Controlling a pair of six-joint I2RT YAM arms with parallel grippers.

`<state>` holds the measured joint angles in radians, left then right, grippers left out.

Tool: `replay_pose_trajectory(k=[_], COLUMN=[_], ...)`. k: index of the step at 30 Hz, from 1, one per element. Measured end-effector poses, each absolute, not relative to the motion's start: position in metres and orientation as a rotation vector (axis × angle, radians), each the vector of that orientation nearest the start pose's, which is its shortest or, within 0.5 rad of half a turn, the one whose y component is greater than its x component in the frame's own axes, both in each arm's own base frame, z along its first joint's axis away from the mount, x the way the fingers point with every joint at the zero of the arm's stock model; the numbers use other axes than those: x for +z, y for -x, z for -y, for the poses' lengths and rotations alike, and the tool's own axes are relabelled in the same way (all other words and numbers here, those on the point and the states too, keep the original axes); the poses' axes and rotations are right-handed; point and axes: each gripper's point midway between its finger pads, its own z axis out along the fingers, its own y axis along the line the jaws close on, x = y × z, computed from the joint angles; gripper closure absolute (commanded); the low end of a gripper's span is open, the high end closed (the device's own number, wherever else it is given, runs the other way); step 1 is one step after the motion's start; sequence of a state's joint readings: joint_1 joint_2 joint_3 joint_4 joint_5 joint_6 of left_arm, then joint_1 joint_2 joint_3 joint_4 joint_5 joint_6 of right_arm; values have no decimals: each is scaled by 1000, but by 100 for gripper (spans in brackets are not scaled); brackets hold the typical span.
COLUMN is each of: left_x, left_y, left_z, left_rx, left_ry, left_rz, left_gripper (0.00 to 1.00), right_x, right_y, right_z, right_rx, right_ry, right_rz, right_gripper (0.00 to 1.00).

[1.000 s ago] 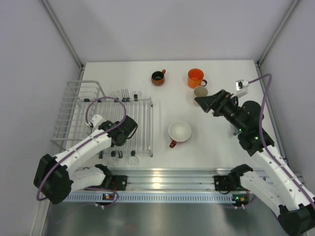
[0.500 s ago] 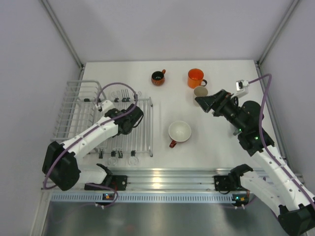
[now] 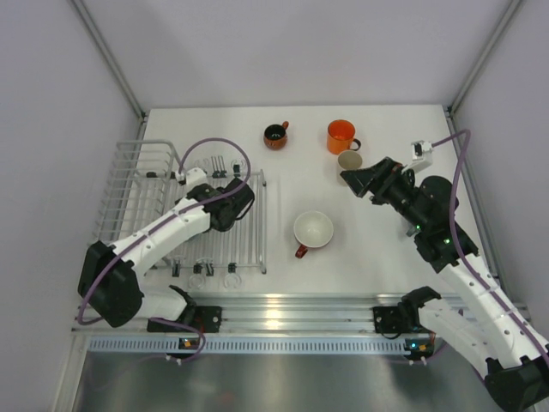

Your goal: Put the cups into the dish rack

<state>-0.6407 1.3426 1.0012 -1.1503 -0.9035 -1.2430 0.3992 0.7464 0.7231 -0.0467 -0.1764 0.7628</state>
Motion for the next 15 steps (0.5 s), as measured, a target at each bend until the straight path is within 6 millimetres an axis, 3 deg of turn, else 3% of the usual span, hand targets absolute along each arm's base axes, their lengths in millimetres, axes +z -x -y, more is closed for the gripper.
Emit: replay_pose_trajectory(k=[7, 8, 10, 11, 15], left_x=[169, 172, 177, 178, 165], left_y=[-257, -259, -266, -269, -286], left_z=[52, 53, 58, 59, 66], left_rx=[569, 578, 606, 632, 766], left_ry=[567, 541, 499, 474, 375], left_rz=[-2134, -2131, -2123, -2123, -2132], left_gripper=[48, 61, 73, 100, 100], right_x=[299, 298, 298, 298, 299], right_y=[-264, -264, -264, -264, -263], right_z=[-175, -175, -175, -175, -175], right_rx=[1014, 1013, 1013, 1013, 1010], right_ry=[-172, -172, -171, -171, -168], right_rz=[-1740, -1741, -1741, -1741, -1740], right_gripper=[15, 15, 15, 15, 15])
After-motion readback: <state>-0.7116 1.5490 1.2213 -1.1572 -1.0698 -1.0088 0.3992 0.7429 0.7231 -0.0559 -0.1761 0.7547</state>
